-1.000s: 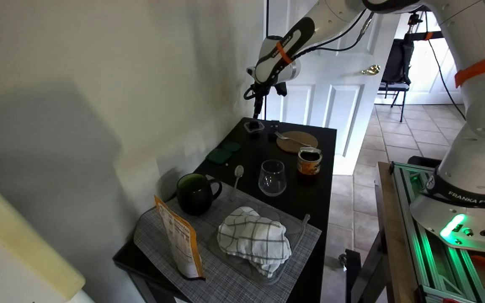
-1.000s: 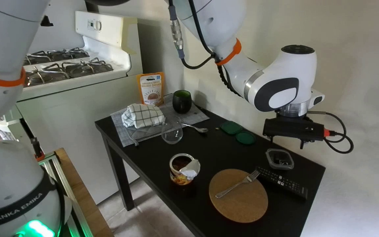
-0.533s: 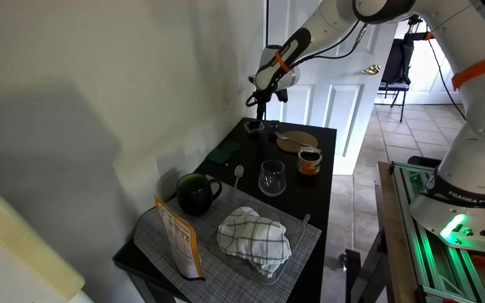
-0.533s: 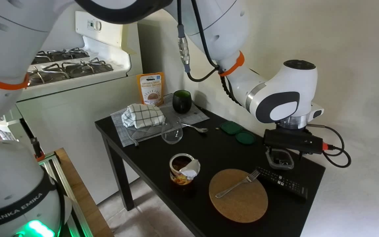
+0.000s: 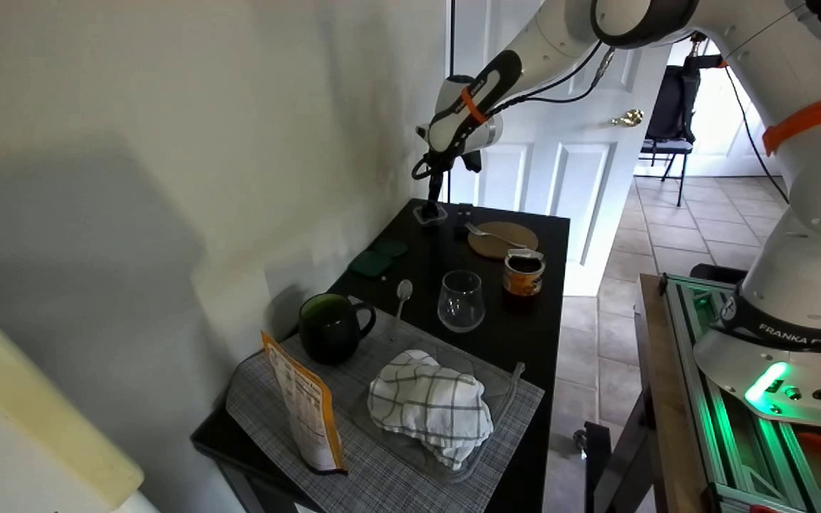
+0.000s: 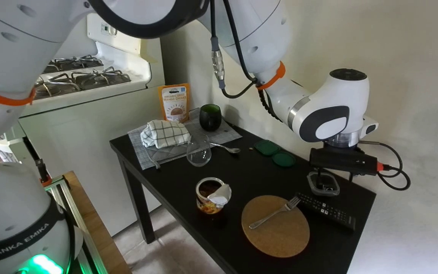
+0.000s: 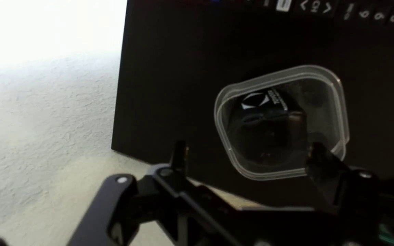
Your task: Move the tin forwards then place the black object from the clear bowl on the silver spoon on the left.
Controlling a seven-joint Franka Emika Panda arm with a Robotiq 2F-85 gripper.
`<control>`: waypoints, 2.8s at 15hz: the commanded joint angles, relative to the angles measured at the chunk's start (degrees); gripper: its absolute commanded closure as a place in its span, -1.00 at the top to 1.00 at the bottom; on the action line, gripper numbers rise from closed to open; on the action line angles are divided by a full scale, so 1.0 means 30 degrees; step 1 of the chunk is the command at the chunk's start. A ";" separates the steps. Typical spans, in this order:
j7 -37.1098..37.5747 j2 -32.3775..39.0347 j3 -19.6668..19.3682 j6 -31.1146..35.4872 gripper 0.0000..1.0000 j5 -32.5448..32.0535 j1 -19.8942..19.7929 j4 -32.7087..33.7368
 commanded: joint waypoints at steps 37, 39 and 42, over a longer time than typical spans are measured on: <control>-1.2672 -0.7339 0.3170 -0.3847 -0.75 0.5300 0.3162 -0.7279; -1.2514 -0.6483 0.2857 -0.4751 -0.75 0.5138 0.4242 -0.6664; -1.1732 -0.5259 0.2379 -0.5688 -0.75 0.4438 0.5759 -0.5650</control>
